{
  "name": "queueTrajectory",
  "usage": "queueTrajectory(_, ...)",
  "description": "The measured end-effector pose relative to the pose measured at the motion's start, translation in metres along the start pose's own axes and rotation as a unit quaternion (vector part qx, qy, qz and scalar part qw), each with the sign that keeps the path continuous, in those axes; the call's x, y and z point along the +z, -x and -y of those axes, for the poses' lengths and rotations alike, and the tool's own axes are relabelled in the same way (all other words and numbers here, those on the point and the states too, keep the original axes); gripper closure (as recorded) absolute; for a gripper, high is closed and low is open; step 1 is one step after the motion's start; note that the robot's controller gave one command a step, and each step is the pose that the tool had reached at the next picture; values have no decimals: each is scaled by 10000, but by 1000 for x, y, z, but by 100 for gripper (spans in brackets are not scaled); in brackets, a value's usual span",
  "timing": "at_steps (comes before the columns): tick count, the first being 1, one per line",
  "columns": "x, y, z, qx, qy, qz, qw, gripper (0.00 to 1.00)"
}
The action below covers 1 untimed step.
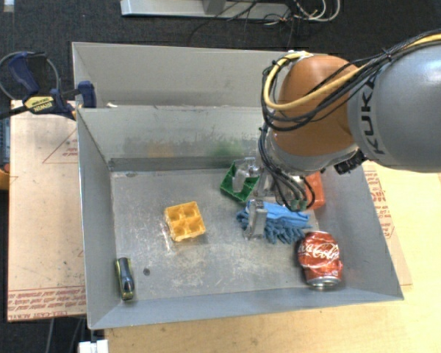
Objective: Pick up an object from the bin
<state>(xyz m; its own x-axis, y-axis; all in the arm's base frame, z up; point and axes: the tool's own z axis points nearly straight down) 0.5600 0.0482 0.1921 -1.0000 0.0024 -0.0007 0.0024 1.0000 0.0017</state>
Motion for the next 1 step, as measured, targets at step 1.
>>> queueTrajectory(1, 0, 0, 0, 0, 0, 0, 10000, 0)
